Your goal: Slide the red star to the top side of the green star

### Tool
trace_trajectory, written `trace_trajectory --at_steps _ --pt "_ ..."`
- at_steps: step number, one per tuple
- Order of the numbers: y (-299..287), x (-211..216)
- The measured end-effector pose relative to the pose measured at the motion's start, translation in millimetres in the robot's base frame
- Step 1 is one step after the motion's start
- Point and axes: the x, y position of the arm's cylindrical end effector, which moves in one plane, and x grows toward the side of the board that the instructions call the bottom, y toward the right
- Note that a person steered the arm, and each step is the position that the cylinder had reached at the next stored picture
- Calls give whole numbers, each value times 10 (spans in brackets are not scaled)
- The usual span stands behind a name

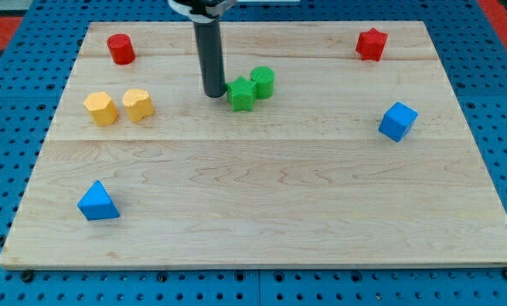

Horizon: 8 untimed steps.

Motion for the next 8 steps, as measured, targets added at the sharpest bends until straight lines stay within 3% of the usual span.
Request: trace_trajectory --at_steps 2,4,5,7,8 --pt "132 422" --pt "509 -179" --pt "763 47" --pt "2421 -798" --pt "3152 -838"
